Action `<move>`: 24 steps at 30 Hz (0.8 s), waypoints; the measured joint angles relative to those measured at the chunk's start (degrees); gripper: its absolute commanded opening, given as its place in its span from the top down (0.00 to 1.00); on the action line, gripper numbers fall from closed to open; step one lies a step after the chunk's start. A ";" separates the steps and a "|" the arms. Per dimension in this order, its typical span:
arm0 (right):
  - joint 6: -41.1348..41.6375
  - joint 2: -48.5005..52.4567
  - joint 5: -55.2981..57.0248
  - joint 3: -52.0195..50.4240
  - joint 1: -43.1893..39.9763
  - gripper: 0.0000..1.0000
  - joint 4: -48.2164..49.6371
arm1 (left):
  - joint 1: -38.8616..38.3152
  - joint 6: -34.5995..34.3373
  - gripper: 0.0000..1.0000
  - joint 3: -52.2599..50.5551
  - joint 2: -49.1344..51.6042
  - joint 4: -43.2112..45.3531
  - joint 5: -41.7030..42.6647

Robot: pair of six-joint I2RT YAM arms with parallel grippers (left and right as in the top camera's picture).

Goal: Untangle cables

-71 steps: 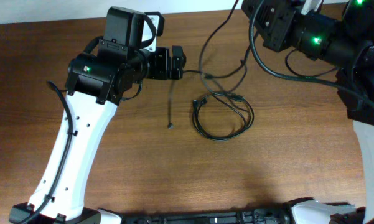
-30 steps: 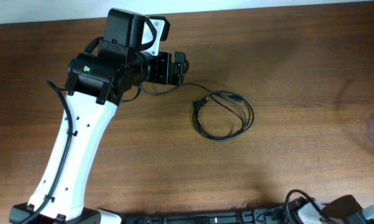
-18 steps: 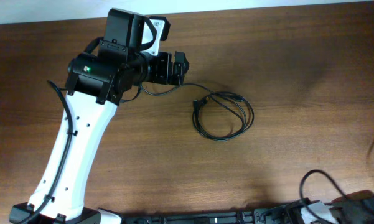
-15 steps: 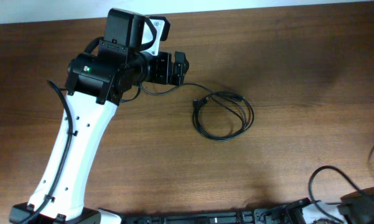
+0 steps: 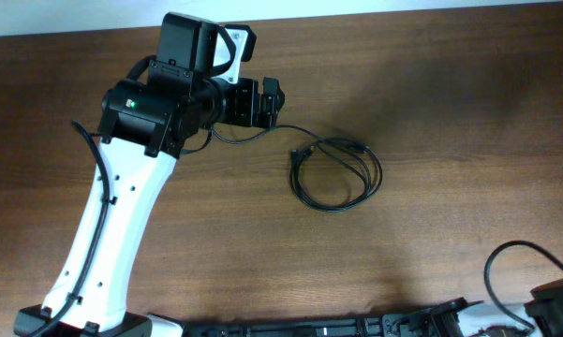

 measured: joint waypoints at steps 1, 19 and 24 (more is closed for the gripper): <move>-0.02 1.03 -0.09 0.00 0.00 0.96 -0.15 | 0.00 -0.02 0.01 0.00 0.00 -0.02 0.00; -0.02 18.36 4.48 -0.04 0.00 0.95 -3.26 | 0.00 0.00 0.01 0.00 0.00 0.00 0.00; 0.20 18.36 7.89 -0.04 0.00 0.47 -4.90 | 0.00 0.00 0.01 0.00 0.00 -0.02 0.00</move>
